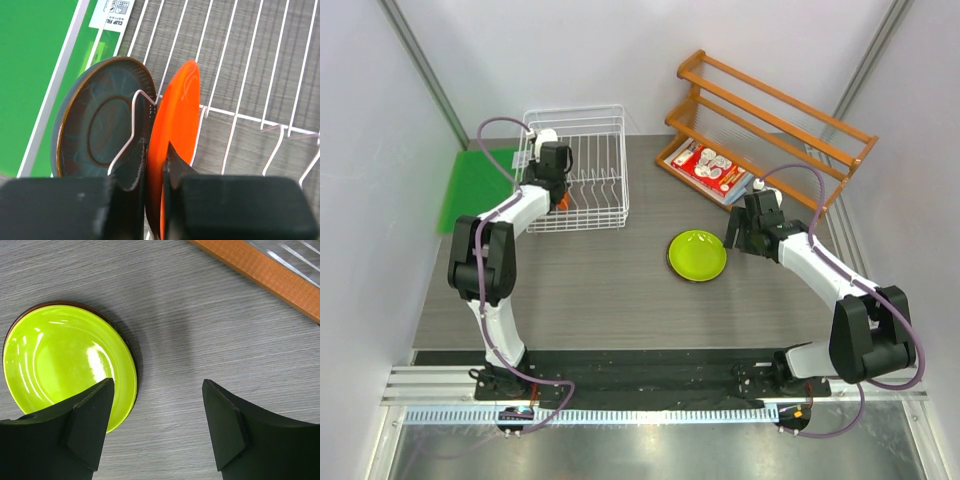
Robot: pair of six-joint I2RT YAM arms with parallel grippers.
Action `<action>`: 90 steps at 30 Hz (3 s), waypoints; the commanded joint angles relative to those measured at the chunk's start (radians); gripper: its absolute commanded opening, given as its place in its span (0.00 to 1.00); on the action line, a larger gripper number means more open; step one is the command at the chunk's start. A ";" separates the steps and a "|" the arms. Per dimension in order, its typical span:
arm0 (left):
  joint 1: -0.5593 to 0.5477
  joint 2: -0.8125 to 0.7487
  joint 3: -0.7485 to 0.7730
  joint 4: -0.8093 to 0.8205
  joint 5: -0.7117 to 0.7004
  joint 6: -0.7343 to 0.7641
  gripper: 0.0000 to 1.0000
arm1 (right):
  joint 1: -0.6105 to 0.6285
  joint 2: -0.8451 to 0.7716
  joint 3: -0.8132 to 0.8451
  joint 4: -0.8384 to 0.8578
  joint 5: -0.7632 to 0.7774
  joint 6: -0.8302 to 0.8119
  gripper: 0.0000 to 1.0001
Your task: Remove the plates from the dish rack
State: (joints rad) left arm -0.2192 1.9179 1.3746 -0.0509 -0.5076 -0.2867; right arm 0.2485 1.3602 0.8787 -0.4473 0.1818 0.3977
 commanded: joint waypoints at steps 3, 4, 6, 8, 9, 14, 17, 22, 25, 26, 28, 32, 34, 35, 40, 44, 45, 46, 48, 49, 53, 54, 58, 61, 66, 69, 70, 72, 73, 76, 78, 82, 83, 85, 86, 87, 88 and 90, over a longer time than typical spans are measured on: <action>0.003 -0.100 -0.005 0.063 -0.028 -0.012 0.00 | 0.005 0.002 0.006 0.033 0.007 -0.008 0.77; 0.001 -0.111 -0.005 0.062 -0.028 -0.009 0.00 | 0.003 0.001 0.006 0.033 0.005 -0.008 0.77; 0.000 -0.144 -0.002 0.057 -0.029 0.003 0.00 | 0.003 -0.003 0.003 0.032 0.007 -0.008 0.77; -0.005 -0.169 0.006 0.054 -0.040 0.015 0.00 | 0.003 -0.009 0.000 0.032 0.005 -0.008 0.77; -0.009 -0.195 0.010 0.054 -0.048 0.032 0.00 | 0.003 -0.015 0.000 0.032 0.005 -0.008 0.77; -0.037 -0.263 0.040 -0.004 -0.095 0.081 0.00 | 0.006 -0.049 -0.007 0.030 0.007 -0.007 0.77; -0.051 -0.322 0.038 -0.044 -0.083 0.077 0.00 | 0.006 -0.082 -0.007 0.032 -0.007 -0.007 0.77; -0.080 -0.408 -0.005 -0.141 0.090 -0.008 0.00 | 0.006 -0.133 0.000 0.070 -0.137 -0.014 0.77; -0.086 -0.451 -0.078 -0.141 0.312 -0.155 0.00 | 0.006 -0.144 -0.014 0.180 -0.264 0.010 0.77; -0.092 -0.473 -0.106 -0.118 0.372 -0.233 0.00 | 0.006 -0.151 -0.017 0.206 -0.337 0.026 0.77; -0.101 -0.488 -0.210 -0.013 0.550 -0.305 0.00 | 0.006 -0.153 -0.026 0.289 -0.410 0.075 0.77; -0.137 -0.482 -0.351 0.175 0.756 -0.455 0.00 | 0.006 -0.139 -0.032 0.416 -0.577 0.153 0.77; -0.146 -0.468 -0.385 0.282 0.831 -0.532 0.00 | 0.008 -0.119 -0.035 0.481 -0.605 0.191 0.75; -0.158 -0.459 -0.403 0.308 0.851 -0.552 0.00 | 0.009 -0.112 -0.041 0.501 -0.626 0.202 0.75; -0.196 -0.410 -0.428 0.413 0.902 -0.623 0.00 | 0.014 -0.053 -0.064 0.593 -0.697 0.254 0.75; -0.219 -0.392 -0.434 0.450 0.922 -0.644 0.00 | 0.020 -0.020 -0.087 0.648 -0.716 0.286 0.75; -0.227 -0.390 -0.433 0.451 0.922 -0.646 0.00 | 0.023 -0.013 -0.090 0.662 -0.722 0.288 0.75; -0.242 -0.382 -0.434 0.453 0.920 -0.643 0.00 | 0.026 -0.004 -0.096 0.682 -0.725 0.290 0.75; -0.259 -0.379 -0.437 0.453 0.910 -0.637 0.00 | 0.035 0.007 -0.096 0.685 -0.720 0.268 0.75; -0.278 -0.375 -0.442 0.453 0.900 -0.634 0.00 | 0.044 0.010 -0.096 0.684 -0.717 0.264 0.75; -0.319 -0.356 -0.477 0.476 0.883 -0.634 0.00 | 0.048 0.039 -0.116 0.722 -0.731 0.270 0.72; -0.327 -0.355 -0.479 0.483 0.879 -0.635 0.00 | 0.049 0.045 -0.121 0.732 -0.735 0.271 0.57; -0.351 -0.353 -0.494 0.493 0.848 -0.641 0.00 | 0.049 0.053 -0.132 0.727 -0.728 0.267 0.01; -0.351 -0.375 -0.480 0.450 0.808 -0.606 0.25 | 0.051 0.008 -0.141 0.658 -0.653 0.233 0.01; -0.351 -0.444 -0.434 0.224 0.660 -0.429 0.87 | 0.025 -0.104 -0.153 0.457 -0.422 0.173 0.01; -0.351 -0.506 -0.405 0.096 0.477 -0.341 0.94 | 0.011 -0.156 -0.155 0.359 -0.352 0.147 0.01; -0.351 -0.543 -0.393 0.071 0.424 -0.292 0.95 | 0.008 -0.168 -0.158 0.343 -0.317 0.142 0.01; -0.351 -0.575 -0.382 0.004 0.283 -0.244 0.99 | 0.003 -0.171 -0.161 0.305 -0.288 0.138 0.01; -0.351 -0.588 -0.372 -0.009 0.238 -0.197 0.99 | 0.000 -0.168 -0.167 0.300 -0.275 0.136 0.01; -0.351 -0.619 -0.356 -0.041 0.083 -0.134 0.99 | -0.003 -0.150 -0.182 0.302 -0.265 0.132 0.01; -0.351 -0.619 -0.344 -0.062 0.017 -0.091 0.99 | -0.005 -0.125 -0.182 0.302 -0.252 0.125 0.01; -0.350 -0.603 -0.336 -0.060 -0.113 -0.049 1.00 | -0.008 -0.075 -0.173 0.323 -0.258 0.113 0.01; -0.350 -0.599 -0.335 -0.061 -0.130 -0.045 0.99 | -0.008 -0.067 -0.173 0.331 -0.271 0.112 0.01; -0.342 -0.594 -0.332 -0.055 -0.141 -0.039 0.99 | -0.009 -0.041 -0.169 0.354 -0.280 0.105 0.01; -0.339 -0.591 -0.332 -0.052 -0.141 -0.039 1.00 | -0.009 -0.033 -0.164 0.355 -0.285 0.099 0.01; -0.330 -0.585 -0.330 -0.050 -0.137 -0.039 1.00 | -0.009 -0.023 -0.159 0.357 -0.300 0.095 0.04; -0.325 -0.582 -0.330 -0.049 -0.135 -0.037 0.99 | -0.009 -0.010 -0.152 0.355 -0.303 0.093 0.11; -0.310 -0.574 -0.321 -0.052 -0.131 -0.037 0.99 | -0.009 -0.001 -0.144 0.352 -0.326 0.084 0.30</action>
State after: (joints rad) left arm -0.5568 1.3308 1.0138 -0.1081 -0.5789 -0.3523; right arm 0.2382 1.3346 0.6968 -0.1230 -0.1173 0.5217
